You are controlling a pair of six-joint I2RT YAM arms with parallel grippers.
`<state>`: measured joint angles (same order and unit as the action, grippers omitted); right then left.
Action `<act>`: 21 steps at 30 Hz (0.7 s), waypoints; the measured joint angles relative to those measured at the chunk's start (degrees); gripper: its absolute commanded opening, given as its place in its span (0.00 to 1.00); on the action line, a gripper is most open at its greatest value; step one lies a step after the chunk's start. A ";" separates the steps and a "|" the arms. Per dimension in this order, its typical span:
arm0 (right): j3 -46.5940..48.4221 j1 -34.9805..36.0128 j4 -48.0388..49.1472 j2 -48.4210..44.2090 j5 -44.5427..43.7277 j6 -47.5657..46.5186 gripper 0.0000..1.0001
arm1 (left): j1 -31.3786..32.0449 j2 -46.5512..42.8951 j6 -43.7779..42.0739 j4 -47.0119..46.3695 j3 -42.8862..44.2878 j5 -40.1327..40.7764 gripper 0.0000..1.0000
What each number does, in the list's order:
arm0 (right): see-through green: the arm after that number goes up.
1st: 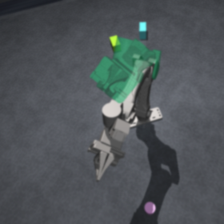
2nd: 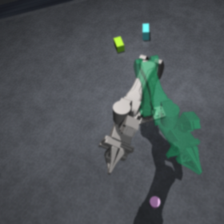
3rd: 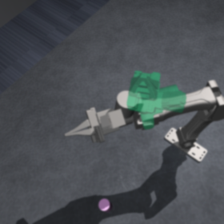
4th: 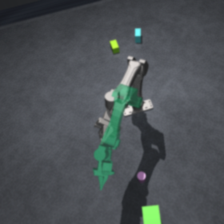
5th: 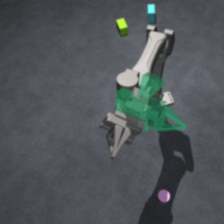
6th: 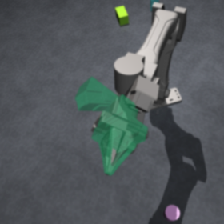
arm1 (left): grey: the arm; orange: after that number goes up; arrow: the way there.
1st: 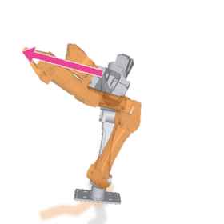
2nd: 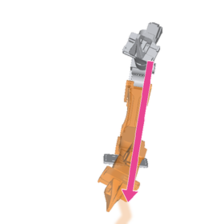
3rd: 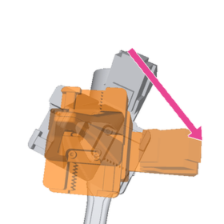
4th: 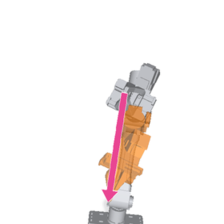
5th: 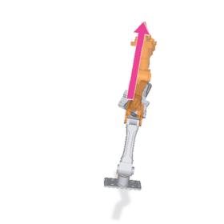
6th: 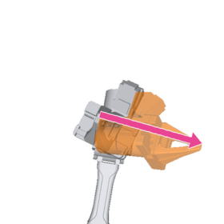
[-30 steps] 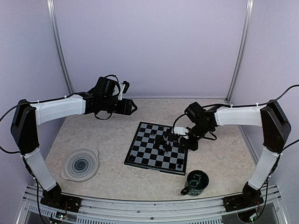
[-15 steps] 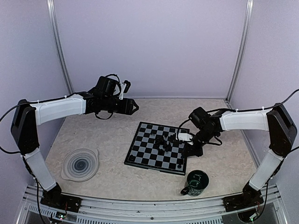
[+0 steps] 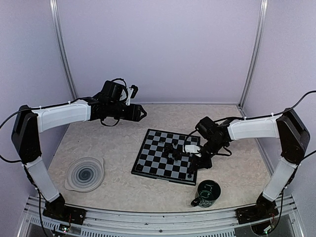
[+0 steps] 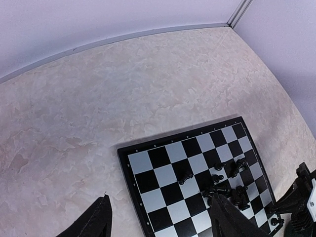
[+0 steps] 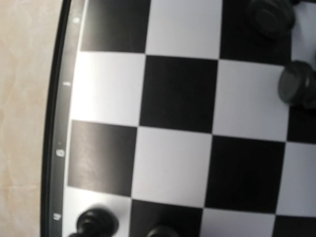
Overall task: Set up the chess pieces on the board
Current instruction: Place the pawn at a7, then pick up the pawn from the chessboard.
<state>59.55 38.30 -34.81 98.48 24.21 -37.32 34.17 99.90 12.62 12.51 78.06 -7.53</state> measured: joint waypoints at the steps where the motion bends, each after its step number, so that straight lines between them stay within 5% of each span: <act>1: 0.07 0.09 -0.02 0.07 0.00 -0.02 0.14 | 0.00 0.00 -0.02 0.00 0.00 0.00 0.68; 8: 0.20 0.33 -0.28 1.07 -0.35 -0.39 0.27 | 0.00 0.00 -0.07 0.02 0.02 0.00 0.68; 21: 7.56 -0.04 -4.13 1.05 -1.14 -0.87 0.30 | 0.00 0.22 -0.07 0.04 0.13 0.00 0.68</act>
<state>67.11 38.26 -38.94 99.53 23.07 -38.20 34.17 100.12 12.56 12.56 78.19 -7.53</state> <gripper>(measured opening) 0.295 0.682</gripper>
